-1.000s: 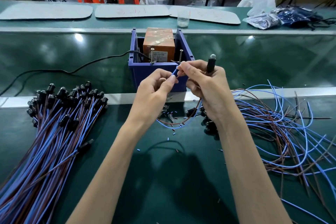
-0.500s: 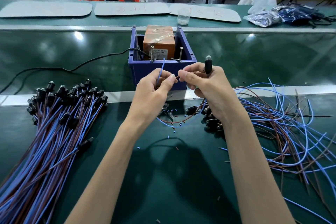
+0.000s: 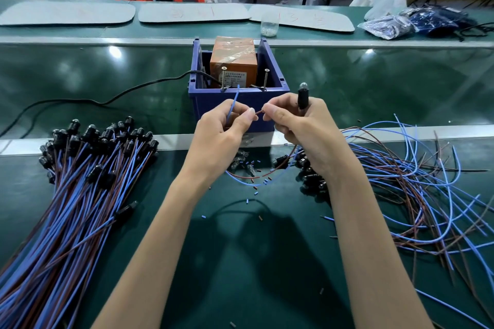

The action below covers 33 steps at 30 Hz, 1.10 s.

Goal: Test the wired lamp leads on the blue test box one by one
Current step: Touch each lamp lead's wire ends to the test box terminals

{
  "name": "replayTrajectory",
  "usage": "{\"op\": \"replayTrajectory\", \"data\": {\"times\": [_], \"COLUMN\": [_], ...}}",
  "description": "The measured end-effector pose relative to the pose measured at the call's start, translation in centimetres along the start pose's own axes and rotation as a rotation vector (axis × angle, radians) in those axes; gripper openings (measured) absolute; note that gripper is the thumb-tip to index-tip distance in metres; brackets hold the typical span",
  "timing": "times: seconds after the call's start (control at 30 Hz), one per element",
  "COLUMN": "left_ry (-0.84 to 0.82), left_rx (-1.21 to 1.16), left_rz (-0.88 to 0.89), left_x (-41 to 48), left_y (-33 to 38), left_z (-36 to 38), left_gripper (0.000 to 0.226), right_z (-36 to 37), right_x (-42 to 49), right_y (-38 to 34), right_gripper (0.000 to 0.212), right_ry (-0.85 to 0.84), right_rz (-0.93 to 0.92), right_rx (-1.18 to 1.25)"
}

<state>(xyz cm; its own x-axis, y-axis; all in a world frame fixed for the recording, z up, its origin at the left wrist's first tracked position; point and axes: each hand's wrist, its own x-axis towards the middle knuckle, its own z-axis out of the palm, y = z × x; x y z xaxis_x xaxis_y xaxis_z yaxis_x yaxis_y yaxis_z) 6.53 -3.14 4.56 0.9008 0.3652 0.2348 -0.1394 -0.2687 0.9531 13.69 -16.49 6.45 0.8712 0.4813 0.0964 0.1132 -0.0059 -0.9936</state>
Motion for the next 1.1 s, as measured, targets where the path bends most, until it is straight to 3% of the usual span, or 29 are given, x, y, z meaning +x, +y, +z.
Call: {"op": "replayTrajectory", "data": {"times": [0.4, 0.6, 0.73, 0.9, 1.0, 1.1], "left_ry": [0.000, 0.003, 0.058, 0.079, 0.010, -0.057], "left_rx": [0.139, 0.123, -0.041, 0.058, 0.174, 0.283], "left_rz": [0.021, 0.042, 0.034, 0.091, 0.142, 0.178], "left_x": [0.2, 0.2, 0.1, 0.2, 0.0, 0.0], "left_y": [0.0, -0.3, -0.2, -0.6, -0.7, -0.7], "left_z": [-0.8, -0.5, -0.2, -0.3, -0.4, -0.2], "left_gripper": [0.018, 0.022, 0.036, 0.031, 0.029, 0.023], "right_z": [0.4, 0.8, 0.9, 0.6, 0.5, 0.4], "right_x": [0.4, 0.3, 0.1, 0.2, 0.1, 0.0], "right_y": [0.5, 0.1, -0.2, -0.2, -0.3, -0.4], "right_gripper": [0.020, 0.024, 0.016, 0.040, 0.024, 0.006], "right_ry": [0.048, 0.170, 0.187, 0.247, 0.292, 0.117], "right_rz": [-0.061, -0.126, -0.183, -0.193, -0.250, -0.241], "right_rx": [-0.134, -0.449, -0.586, -0.607, -0.449, -0.345]}}
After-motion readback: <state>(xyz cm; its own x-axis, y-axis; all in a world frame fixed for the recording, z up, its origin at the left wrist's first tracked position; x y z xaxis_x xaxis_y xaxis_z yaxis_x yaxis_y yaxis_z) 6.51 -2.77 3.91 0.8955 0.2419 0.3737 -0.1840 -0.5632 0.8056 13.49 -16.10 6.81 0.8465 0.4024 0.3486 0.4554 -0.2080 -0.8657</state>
